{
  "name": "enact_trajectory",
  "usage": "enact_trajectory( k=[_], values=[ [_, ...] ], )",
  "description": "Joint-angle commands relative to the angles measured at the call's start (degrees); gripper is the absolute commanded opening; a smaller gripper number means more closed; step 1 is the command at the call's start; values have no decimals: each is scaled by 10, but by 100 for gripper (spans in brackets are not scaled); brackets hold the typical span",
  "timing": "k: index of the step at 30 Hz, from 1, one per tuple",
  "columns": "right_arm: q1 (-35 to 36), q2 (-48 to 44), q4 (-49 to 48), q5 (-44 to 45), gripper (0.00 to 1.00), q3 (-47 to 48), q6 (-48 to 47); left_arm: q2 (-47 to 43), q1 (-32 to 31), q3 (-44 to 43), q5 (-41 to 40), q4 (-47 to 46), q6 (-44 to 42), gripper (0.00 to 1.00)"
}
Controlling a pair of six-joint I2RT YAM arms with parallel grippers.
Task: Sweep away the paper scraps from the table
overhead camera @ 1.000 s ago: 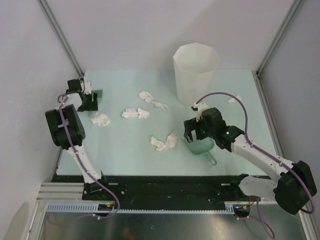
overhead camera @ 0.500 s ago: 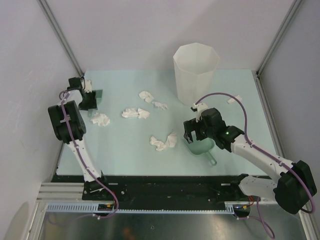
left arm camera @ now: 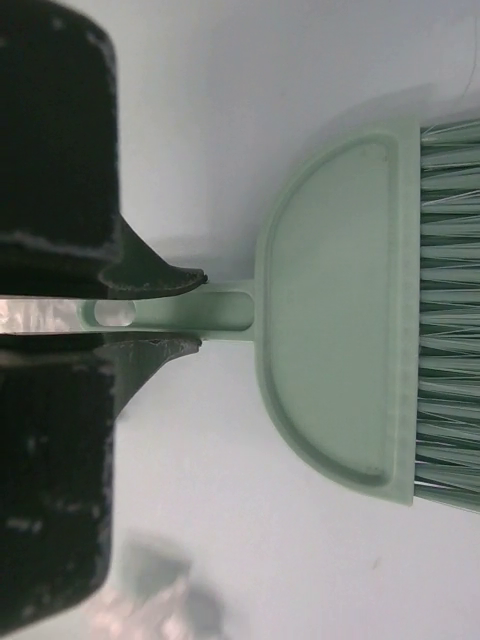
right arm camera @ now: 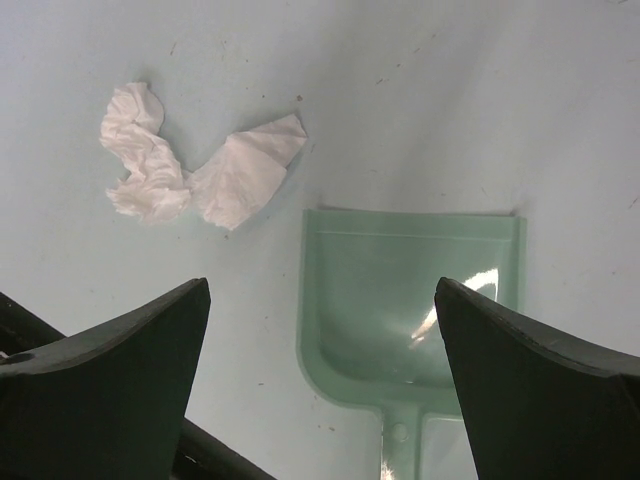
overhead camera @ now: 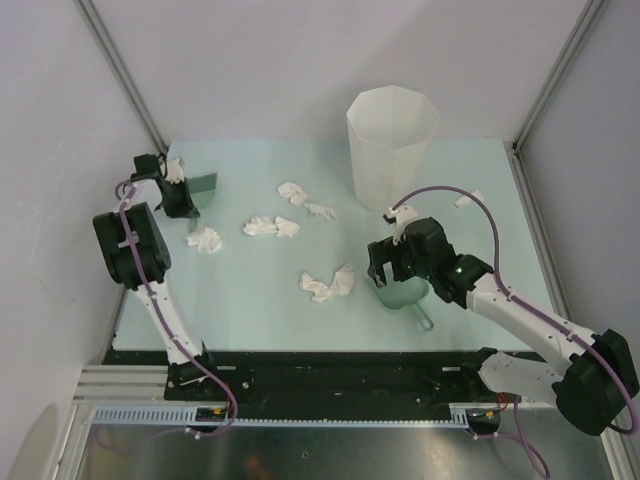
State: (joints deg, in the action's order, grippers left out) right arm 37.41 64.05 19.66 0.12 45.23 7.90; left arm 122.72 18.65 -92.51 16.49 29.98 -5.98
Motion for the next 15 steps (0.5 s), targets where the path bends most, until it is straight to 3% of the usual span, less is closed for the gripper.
enact_trajectory(
  k=[1, 9, 15],
  values=[
    [12, -24, -5, 18, 100, 13, 4, -87, -12, 14, 121, 20, 53, 0],
    [57, -53, -48, 62, 100, 14, 33, -180, -39, 57, 204, 17, 109, 0],
    [152, -61, -196, 160, 100, 13, 52, -238, -76, 123, 238, -10, 163, 0]
  ],
)
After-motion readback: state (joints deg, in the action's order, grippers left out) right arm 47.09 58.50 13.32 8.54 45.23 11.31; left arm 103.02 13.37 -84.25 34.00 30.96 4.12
